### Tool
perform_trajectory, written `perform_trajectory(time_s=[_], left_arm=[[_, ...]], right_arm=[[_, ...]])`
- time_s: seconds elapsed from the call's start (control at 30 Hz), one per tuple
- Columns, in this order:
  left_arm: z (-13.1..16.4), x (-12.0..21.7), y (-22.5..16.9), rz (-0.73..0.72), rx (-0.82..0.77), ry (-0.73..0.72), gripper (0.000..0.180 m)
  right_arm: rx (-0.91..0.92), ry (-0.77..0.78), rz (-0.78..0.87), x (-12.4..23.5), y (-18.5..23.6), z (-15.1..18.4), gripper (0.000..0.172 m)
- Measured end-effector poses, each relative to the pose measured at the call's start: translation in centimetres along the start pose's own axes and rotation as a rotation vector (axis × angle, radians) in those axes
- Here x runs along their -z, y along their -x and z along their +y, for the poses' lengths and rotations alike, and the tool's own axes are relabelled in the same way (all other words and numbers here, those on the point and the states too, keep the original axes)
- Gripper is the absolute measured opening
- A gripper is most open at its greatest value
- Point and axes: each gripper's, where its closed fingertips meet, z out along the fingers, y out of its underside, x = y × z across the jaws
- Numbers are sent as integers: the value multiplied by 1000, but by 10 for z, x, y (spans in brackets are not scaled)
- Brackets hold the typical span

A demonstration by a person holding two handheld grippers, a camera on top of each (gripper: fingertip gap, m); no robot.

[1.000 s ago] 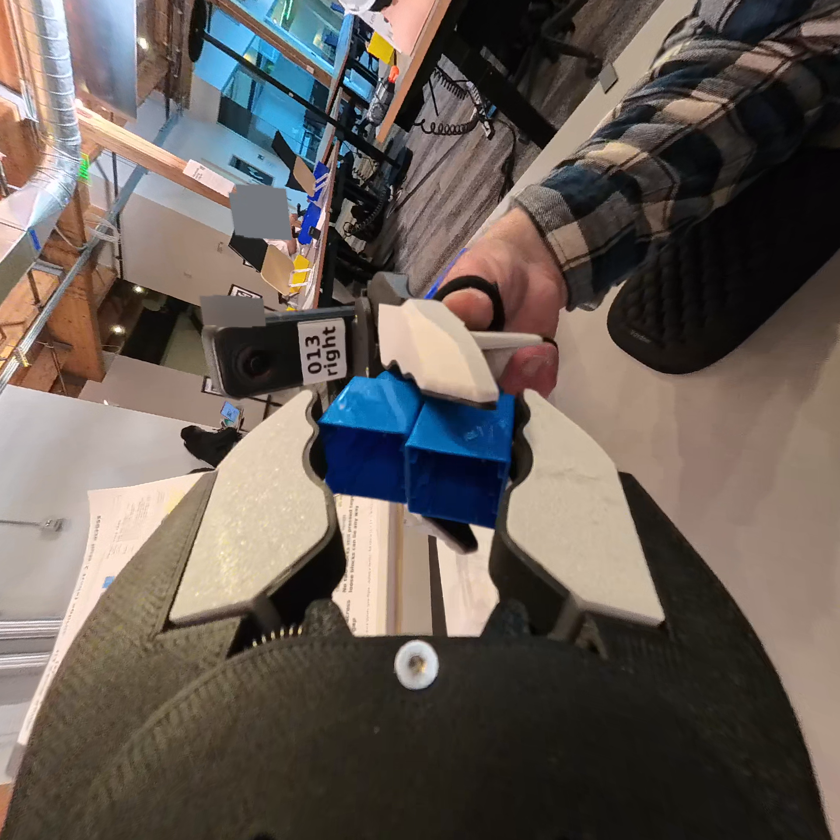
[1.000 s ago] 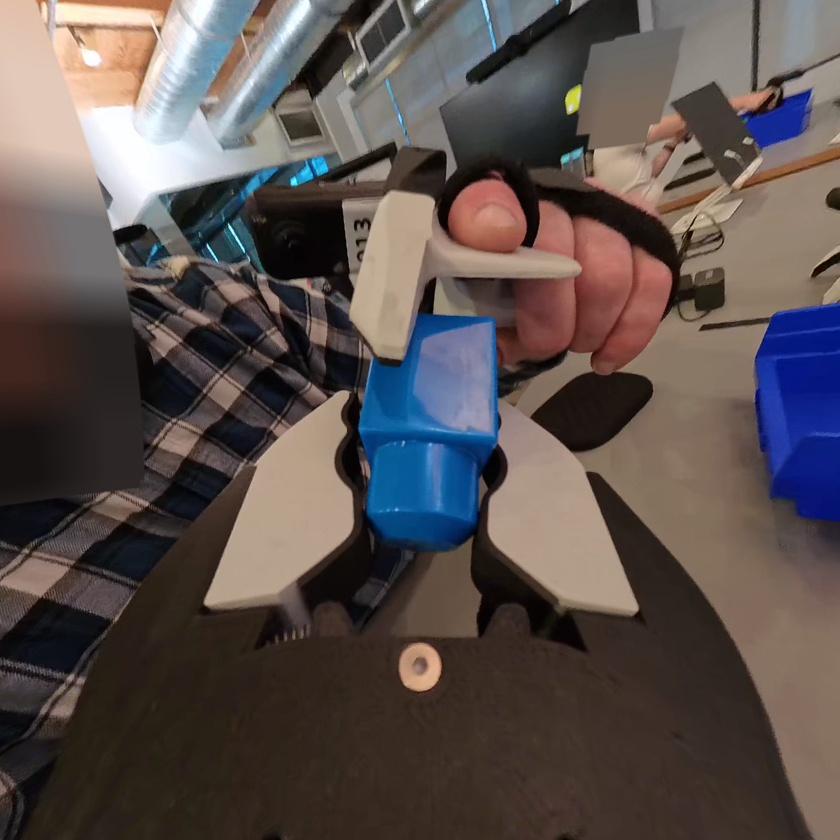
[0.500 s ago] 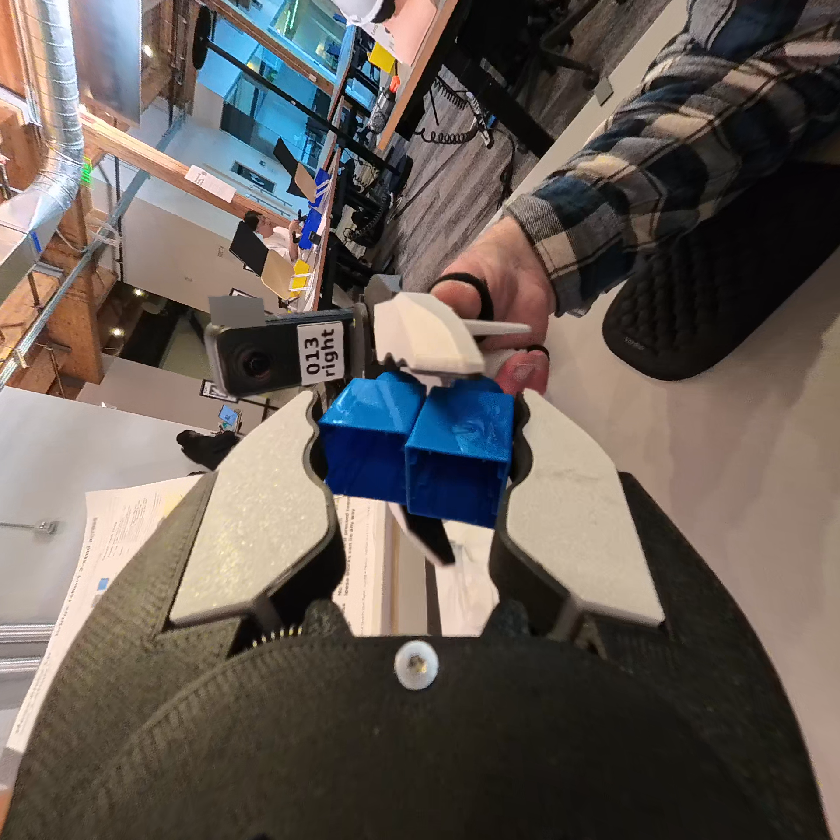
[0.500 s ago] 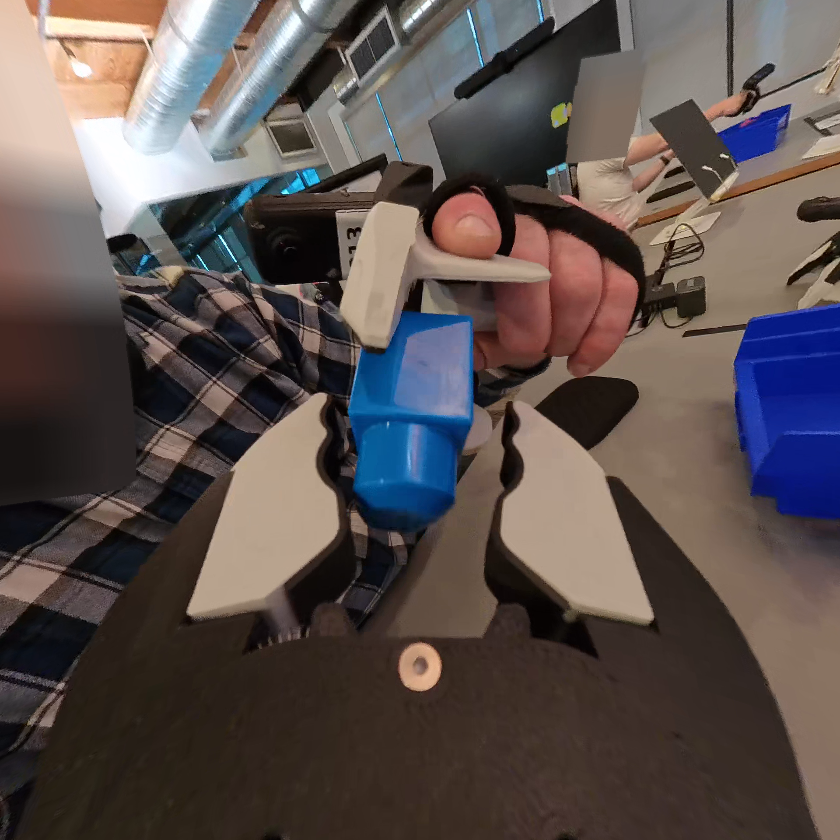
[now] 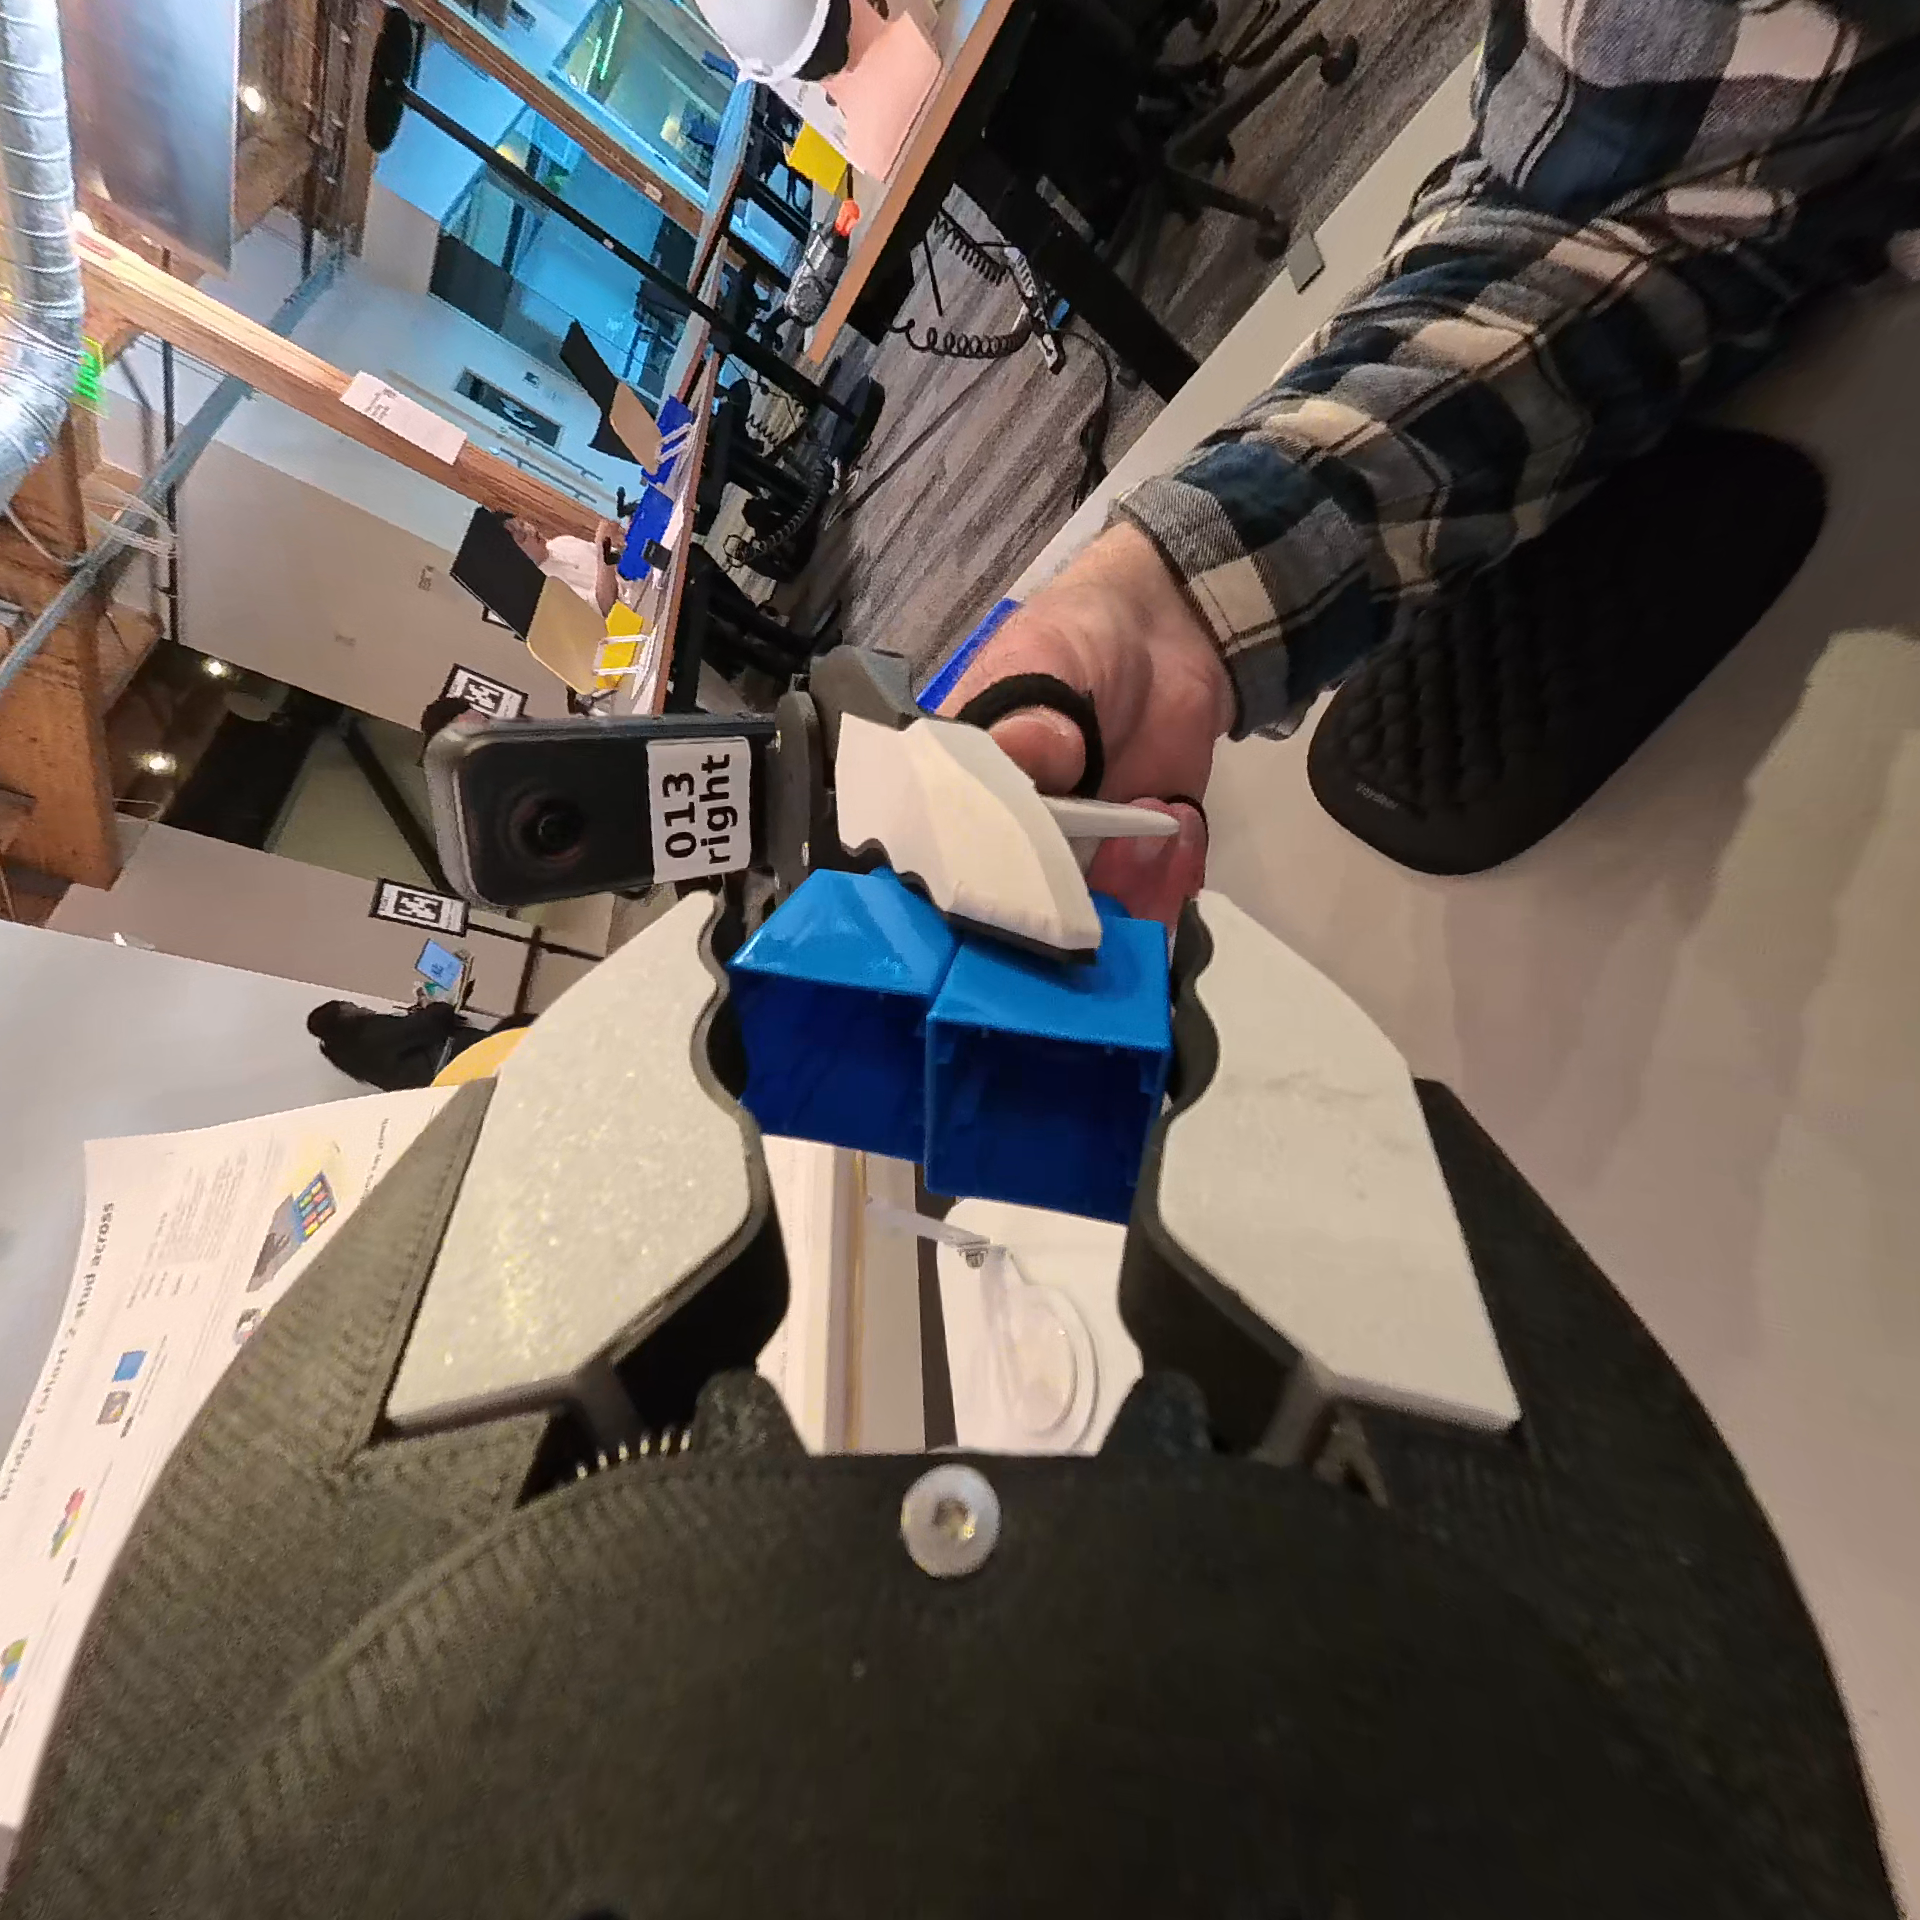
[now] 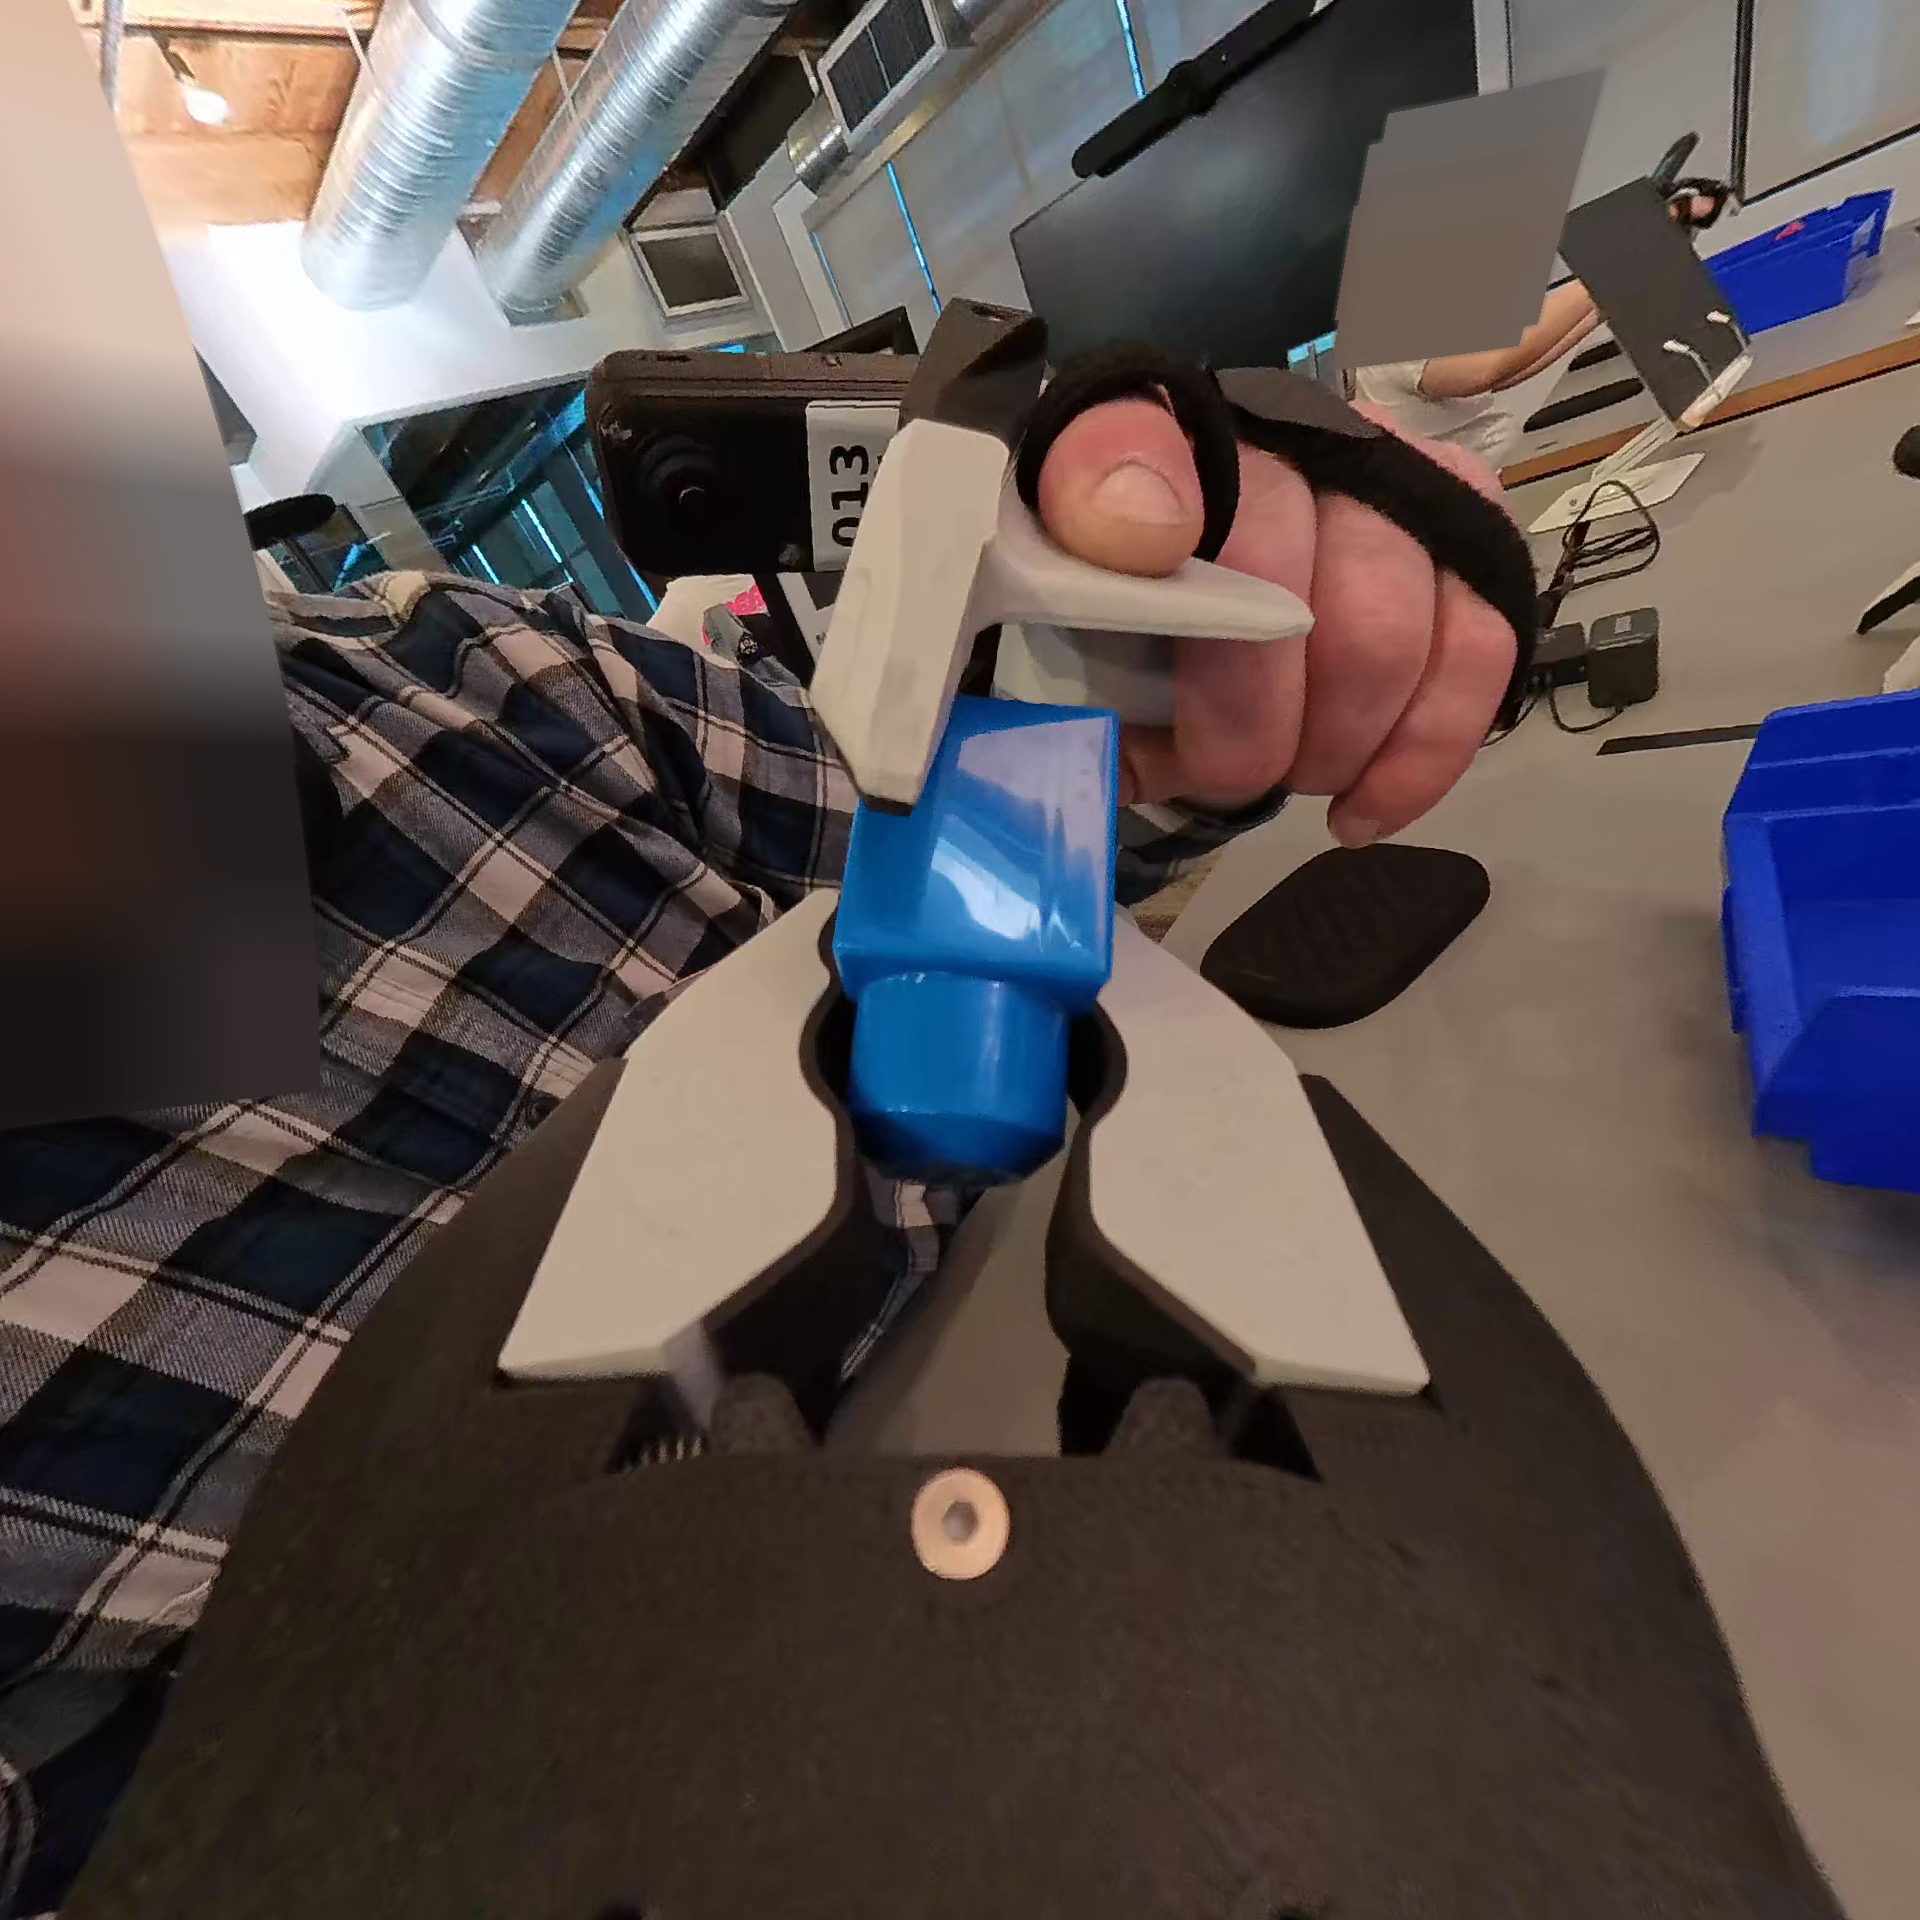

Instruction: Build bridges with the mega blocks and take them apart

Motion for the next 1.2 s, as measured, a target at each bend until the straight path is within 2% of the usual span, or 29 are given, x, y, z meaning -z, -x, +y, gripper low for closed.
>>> perform_trajectory(time_s=[0.5, 0.7, 0.8, 0.87, 0.93, 1.0, 1.07, 1.1, 1.13, 1.17, 1.2], left_arm=[[-7, 5, 4, -17, -6, -35, 77], [-9, 20, 15, -70, 26, -58, 88], [-3, 37, 25, -130, 42, -40, 88], [6, 48, 27, -154, 44, -9, 66], [17, 58, 27, -166, 68, 19, 49], [28, 67, 28, -194, 95, 41, 47], [36, 74, 29, -210, 122, 53, 47], [40, 76, 30, -218, 131, 65, 46], [45, 78, 31, -228, 138, 83, 46], [50, 80, 32, -234, 147, 101, 46], [54, 81, 32, -238, 156, 109, 46]], right_arm=[[36, 0, 3, 2, 4, -3, 38], [64, -21, 83, 22, -3, -11, 38], [91, -78, 266, 77, -21, -26, 38], [112, -60, 527, 136, -45, -25, 38], [74, -100, 707, 196, -55, -24, 38], [22, -103, 909, 255, -66, -12, 39], [-46, -182, 1017, 302, -68, -3, 39], [-118, -137, 1150, 330, -76, 15, 43], [-171, -58, 1324, 360, -83, 35, 71], [-194, -30, 1436, 382, -84, 44, 87], [-201, -62, 1472, 393, -81, 44, 88]])
